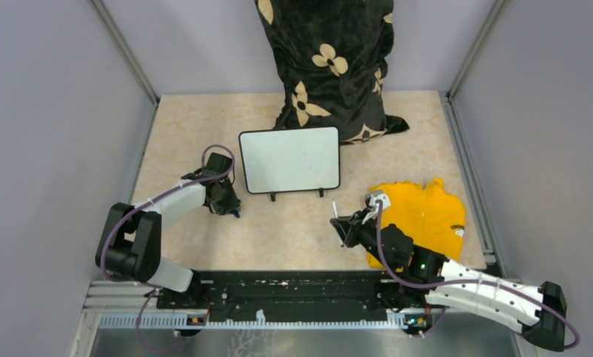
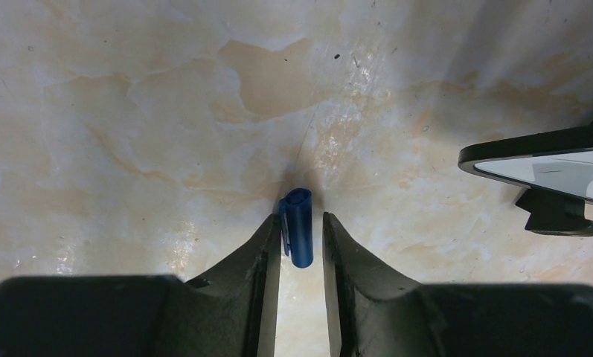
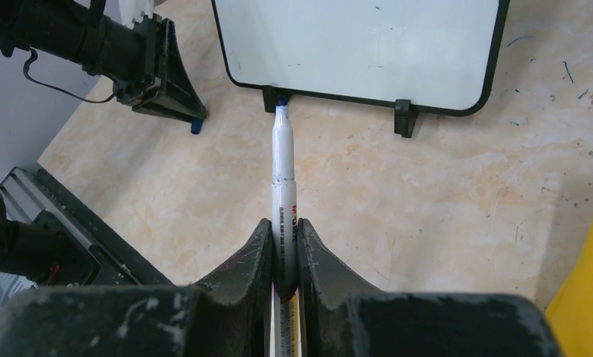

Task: Write a sentence on the whiteboard
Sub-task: Place the pen cap at the center of the board.

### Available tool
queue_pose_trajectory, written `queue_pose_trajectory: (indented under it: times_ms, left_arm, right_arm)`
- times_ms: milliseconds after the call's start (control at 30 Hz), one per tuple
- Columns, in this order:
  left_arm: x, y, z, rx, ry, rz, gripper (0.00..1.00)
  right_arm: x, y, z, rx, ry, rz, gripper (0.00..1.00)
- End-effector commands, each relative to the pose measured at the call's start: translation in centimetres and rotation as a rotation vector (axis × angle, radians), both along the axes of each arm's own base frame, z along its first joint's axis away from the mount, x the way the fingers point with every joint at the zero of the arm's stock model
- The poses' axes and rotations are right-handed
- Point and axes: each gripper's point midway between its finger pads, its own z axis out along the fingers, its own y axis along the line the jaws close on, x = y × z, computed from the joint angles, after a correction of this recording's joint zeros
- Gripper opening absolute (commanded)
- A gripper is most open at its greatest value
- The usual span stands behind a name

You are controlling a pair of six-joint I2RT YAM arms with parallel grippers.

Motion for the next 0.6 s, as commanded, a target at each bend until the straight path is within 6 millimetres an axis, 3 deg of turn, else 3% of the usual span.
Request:
queue_pose_trajectory:
  times_ms: [0, 167, 300, 433, 567]
  left_arm:
    - [-0.7, 0.0, -1.3, -0.010, 0.044, 0.015, 0.33]
    - [-0.7, 0.1, -1.1, -0.006, 0.034, 0.023, 0.34]
    - [-0.5, 0.4, 0.5, -0.004, -0.020, 0.033, 0.40]
    - [0.5, 0.6, 5.2, -0.026, -0.173, 0.019, 0.54]
    - [1.9, -0.9, 12.0, -0.089, -0.401, -0.135, 0.68]
  right_arm:
    - [-0.1, 0.2, 1.4, 0.043, -0.018, 0.006, 0.00]
    - [-0.2, 0.2, 1.2, 0.048, -0.009, 0.010, 0.00]
    - [-0.4, 0.2, 1.4, 0.047, -0.005, 0.017, 0.00]
    - [-0.7, 0.5, 2.6, 0.062, -0.018, 0.046, 0.00]
    - [-1.2, 1.1, 4.4, 0.059, -0.072, 0.106, 0.00]
